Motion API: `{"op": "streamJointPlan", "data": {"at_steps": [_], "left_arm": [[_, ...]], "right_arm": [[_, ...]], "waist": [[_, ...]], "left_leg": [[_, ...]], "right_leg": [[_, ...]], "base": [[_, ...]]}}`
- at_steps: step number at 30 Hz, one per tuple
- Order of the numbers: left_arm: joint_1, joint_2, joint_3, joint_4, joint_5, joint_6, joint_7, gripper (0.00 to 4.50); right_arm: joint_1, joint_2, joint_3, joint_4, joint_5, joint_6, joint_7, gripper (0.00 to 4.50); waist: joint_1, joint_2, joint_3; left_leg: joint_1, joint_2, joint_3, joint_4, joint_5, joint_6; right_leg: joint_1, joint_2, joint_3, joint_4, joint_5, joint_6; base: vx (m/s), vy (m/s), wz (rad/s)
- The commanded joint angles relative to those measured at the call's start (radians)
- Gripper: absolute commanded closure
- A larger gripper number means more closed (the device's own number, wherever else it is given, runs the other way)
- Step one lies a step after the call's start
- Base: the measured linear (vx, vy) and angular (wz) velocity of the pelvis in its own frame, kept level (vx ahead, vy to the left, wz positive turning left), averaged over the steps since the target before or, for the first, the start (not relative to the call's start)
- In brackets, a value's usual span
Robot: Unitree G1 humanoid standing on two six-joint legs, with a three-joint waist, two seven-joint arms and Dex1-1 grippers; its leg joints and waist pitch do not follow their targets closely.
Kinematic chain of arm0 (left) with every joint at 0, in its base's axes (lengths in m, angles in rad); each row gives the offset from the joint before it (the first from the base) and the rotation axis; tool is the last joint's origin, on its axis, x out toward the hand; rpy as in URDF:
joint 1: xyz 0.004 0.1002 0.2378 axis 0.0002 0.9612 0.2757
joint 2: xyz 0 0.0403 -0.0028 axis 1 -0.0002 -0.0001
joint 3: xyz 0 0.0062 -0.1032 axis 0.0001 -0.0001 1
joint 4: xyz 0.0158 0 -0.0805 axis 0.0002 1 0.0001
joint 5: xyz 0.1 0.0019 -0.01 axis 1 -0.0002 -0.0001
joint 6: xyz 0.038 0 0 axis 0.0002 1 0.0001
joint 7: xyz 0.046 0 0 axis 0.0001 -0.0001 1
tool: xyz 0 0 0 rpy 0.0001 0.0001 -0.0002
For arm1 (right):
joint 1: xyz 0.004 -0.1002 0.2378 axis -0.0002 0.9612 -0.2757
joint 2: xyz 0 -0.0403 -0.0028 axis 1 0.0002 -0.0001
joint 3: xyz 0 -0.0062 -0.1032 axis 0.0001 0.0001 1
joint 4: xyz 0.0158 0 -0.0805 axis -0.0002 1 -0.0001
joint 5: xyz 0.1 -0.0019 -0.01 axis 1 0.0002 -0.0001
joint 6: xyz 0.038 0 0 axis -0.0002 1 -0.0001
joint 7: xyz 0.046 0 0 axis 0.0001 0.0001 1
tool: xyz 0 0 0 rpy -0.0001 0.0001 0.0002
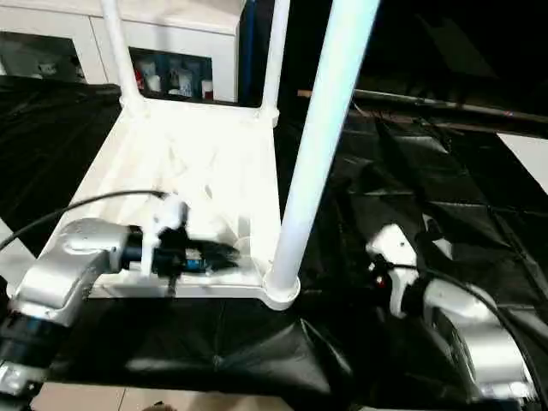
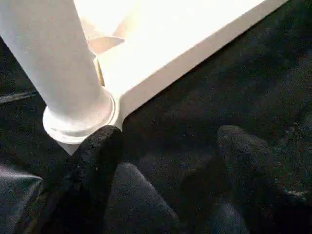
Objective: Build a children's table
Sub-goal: Rotate leg to tighten
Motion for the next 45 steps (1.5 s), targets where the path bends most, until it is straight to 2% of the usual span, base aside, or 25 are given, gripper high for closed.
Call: {"op": "streamJointPlan", "data": {"at_steps": [1,2,3,4,5,7,10,12,14,16,18,21,23,24,25,29,31,37,38,39,41,42,43,44,45], "left_arm": [[-0.009,-0.042,0.068,-0.013,0.058,-0.038,0.215,2.64],[0.003,-0.064,0.091,-0.031,0.073,-0.047,0.286,2.64],[0.031,-0.099,0.128,-0.070,0.092,-0.056,0.392,2.58],[0.065,-0.124,0.146,-0.117,0.101,-0.044,0.437,2.31],[0.106,-0.151,0.163,-0.170,0.109,-0.029,0.477,2.24],[0.165,-0.181,0.175,-0.232,0.128,-0.038,0.527,2.21],[0.233,-0.243,0.211,-0.314,0.092,0.017,0.584,1.86],[0.270,-0.279,0.227,-0.363,0.090,0.039,0.633,1.79],[0.323,-0.283,0.202,-0.394,0.131,-0.011,0.675,1.66],[0.375,-0.286,0.183,-0.416,0.163,-0.025,0.712,1.36],[0.432,-0.292,0.180,-0.435,0.196,-0.049,0.750,1.33],[0.473,-0.289,0.167,-0.454,0.229,-0.064,0.768,0.91],[0.517,-0.301,0.169,-0.470,0.242,-0.064,0.801,0.84],[0.535,-0.301,0.166,-0.470,0.253,-0.077,0.823,0.70],[0.547,-0.301,0.167,-0.468,0.253,-0.090,0.833,0.70],[0.554,-0.288,0.169,-0.457,0.260,-0.107,0.846,0.70],[0.537,-0.284,0.176,-0.451,0.255,-0.104,0.849,0.70],[0.518,-0.269,0.186,-0.432,0.219,-0.090,0.840,0.70],[0.516,-0.267,0.188,-0.428,0.215,-0.089,0.837,0.70],[0.513,-0.266,0.195,-0.423,0.201,-0.085,0.832,0.70],[0.515,-0.263,0.195,-0.440,0.204,-0.064,0.836,0.70],[0.517,-0.263,0.198,-0.461,0.204,-0.040,0.841,0.70],[0.520,-0.265,0.207,-0.470,0.190,-0.034,0.840,0.70],[0.520,-0.265,0.208,-0.470,0.189,-0.034,0.841,0.70],[0.546,-0.271,0.213,-0.492,0.177,-0.040,0.843,0.70]], "right_arm": [[-0.018,0.017,-0.048,0.002,-0.035,0.027,-0.111,1.07],[-0.038,0.044,-0.067,0.023,-0.060,0.033,-0.194,1.07],[-0.069,0.094,-0.105,0.055,-0.099,0.041,-0.338,1.07],[-0.079,0.136,-0.132,0.050,-0.101,0.044,-0.412,1.07],[-0.083,0.182,-0.160,0.035,-0.095,0.046,-0.480,0.90],[-0.065,0.229,-0.164,-0.016,-0.077,0.035,-0.505,0.79],[-0.032,0.290,-0.172,-0.075,-0.047,0.018,-0.537,0.48],[-0.010,0.318,-0.169,-0.110,-0.031,0.019,-0.554,0.33],[0.010,0.346,-0.153,-0.143,-0.023,0.013,-0.561,0.22],[0.020,0.357,-0.118,-0.156,-0.035,0.016,-0.550,0.04],[0.039,0.346,-0.062,-0.161,-0.061,0.009,-0.518,0.00],[0.060,0.343,-0.053,-0.175,-0.061,0.014,-0.512,0.00],[0.095,0.335,-0.033,-0.196,-0.075,0.009,-0.508,0.00],[0.114,0.328,-0.016,-0.207,-0.087,-0.006,-0.500,0.00],[0.125,0.323,0.000,-0.212,-0.100,-0.007,-0.501,0.00],[0.132,0.340,0.019,-0.210,-0.103,-0.007,-0.519,0.00],[0.123,0.348,0.023,-0.195,-0.110,-0.012,-0.530,0.00],[0.099,0.360,0.038,-0.158,-0.122,-0.023,-0.546,0.00],[0.096,0.362,0.040,-0.154,-0.123,-0.023,-0.548,0.00],[0.089,0.367,0.041,-0.148,-0.121,-0.022,-0.551,0.00],[0.088,0.367,0.043,-0.156,-0.115,-0.014,-0.548,0.00],[0.085,0.365,0.047,-0.169,-0.110,-0.003,-0.541,0.00],[0.080,0.365,0.050,-0.174,-0.099,0.004,-0.531,0.00],[0.080,0.365,0.050,-0.174,-0.099,0.004,-0.530,0.00],[0.084,0.357,0.056,-0.189,-0.078,0.013,-0.501,0.00]], "waist": [[-0.001,0.003,-0.050],[-0.005,0.000,-0.049],[-0.003,0.005,-0.050],[-0.018,0.000,-0.048],[-0.021,-0.001,-0.051],[-0.023,0.002,-0.051],[-0.022,0.001,-0.051],[-0.020,0.003,-0.050],[-0.017,0.003,-0.046],[-0.020,0.019,-0.045],[-0.024,0.019,-0.045],[-0.023,0.020,-0.042],[-0.021,0.036,-0.041],[-0.022,0.027,-0.038],[-0.022,0.033,-0.037],[-0.026,0.029,-0.036],[-0.028,0.033,-0.035],[-0.028,0.042,-0.037],[-0.028,0.041,-0.040],[-0.028,0.042,-0.050],[-0.025,0.049,-0.075],[-0.024,0.038,-0.108],[-0.021,0.030,-0.108],[-0.020,0.032,-0.107],[-0.020,0.041,-0.086]], "left_leg": [[0.008,0.017,0.003,-0.064,-0.276,0.020],[0.006,0.017,0.003,-0.064,-0.281,0.012],[0.008,0.016,0.001,-0.064,-0.284,0.009],[-0.002,0.014,0.001,-0.067,-0.271,-0.008],[0.000,0.018,-0.001,-0.068,-0.271,-0.019],[0.005,0.016,0.000,-0.064,-0.298,-0.004],[-0.005,0.018,0.000,-0.066,-0.264,0.007],[0.000,0.018,0.000,-0.067,-0.287,0.012],[0.000,0.018,0.000,-0.069,-0.313,0.014],[-0.001,0.016,-0.003,-0.073,-0.334,0.007],[-0.003,0.015,-0.005,-0.074,-0.349,-0.002],[-0.002,0.015,-0.006,-0.075,-0.382,-0.003],[0.003,0.014,-0.008,-0.075,-0.407,-0.010],[-0.001,0.014,-0.007,-0.075,-0.413,-0.008],[0.000,0.012,-0.007,-0.074,-0.426,-0.006],[-0.002,0.009,-0.010,-0.074,-0.441,-0.001],[-0.001,0.008,-0.013,-0.074,-0.450,-0.005],[0.000,0.007,-0.014,-0.074,-0.453,-0.012],[-0.010,0.007,-0.013,-0.071,-0.387,-0.006],[-0.031,0.003,-0.007,-0.059,-0.187,0.030],[-0.043,-0.009,-0.003,-0.022,0.150,0.102],[-0.070,-0.048,0.011,0.031,0.470,0.224],[-0.089,-0.057,0.015,0.040,0.395,0.285],[-0.094,-0.055,0.014,0.042,0.274,0.296],[-0.084,-0.030,0.012,0.029,-0.075,0.259]], "right_leg": [[0.044,-0.034,0.024,-0.076,-0.273,-0.154],[0.042,-0.032,0.024,-0.079,-0.295,-0.142],[0.042,-0.034,0.023,-0.079,-0.311,-0.135],[0.041,-0.031,0.022,-0.078,-0.313,-0.131],[0.042,-0.035,0.022,-0.079,-0.336,-0.120],[0.033,-0.028,0.024,-0.085,-0.344,-0.092],[0.037,-0.025,0.026,-0.073,-0.243,-0.102],[0.033,-0.022,0.026,-0.077,-0.247,-0.099],[0.031,-0.022,0.026,-0.084,-0.278,-0.082],[0.030,-0.019,0.026,-0.087,-0.296,-0.063],[0.031,-0.017,0.025,-0.090,-0.298,-0.050],[0.028,-0.018,0.027,-0.096,-0.333,-0.037],[0.023,-0.017,0.028,-0.097,-0.345,-0.037],[0.026,-0.016,0.027,-0.100,-0.352,-0.032],[0.022,-0.015,0.027,-0.104,-0.377,-0.025],[0.020,-0.017,0.025,-0.110,-0.450,-0.007],[0.017,-0.018,0.024,-0.112,-0.477,0.001],[0.017,-0.016,0.025,-0.107,-0.432,-0.011],[0.017,-0.014,0.028,-0.103,-0.349,-0.033],[0.014,-0.002,0.025,-0.087,-0.115,-0.092],[0.002,0.011,0.014,-0.048,0.270,-0.171],[-0.020,0.036,-0.011,-0.027,0.653,-0.238],[-0.041,0.027,-0.014,-0.047,0.650,-0.274],[-0.041,0.013,-0.013,-0.064,0.533,-0.279],[-0.050,-0.007,-0.027,-0.110,0.032,-0.239]], "base": [[0.000,0.000,0.00],[0.000,0.000,0.00],[0.000,0.000,0.00],[0.000,0.000,0.00],[0.000,0.000,0.00],[0.000,0.000,0.00],[0.000,0.000,0.00],[0.000,0.000,0.00],[0.000,0.000,0.00],[0.000,0.000,0.00],[0.000,0.000,0.00],[0.000,0.000,0.00],[0.000,0.000,0.00],[0.000,0.000,0.00],[0.000,0.000,0.00],[0.000,0.000,0.00],[0.000,0.000,0.00],[0.000,0.000,0.00],[0.000,0.000,0.00],[0.000,0.000,0.00],[0.000,0.000,0.00],[0.000,0.000,0.00],[-0.070,0.006,0.00],[-0.149,0.029,-0.04],[-0.126,0.030,-0.03]]}}
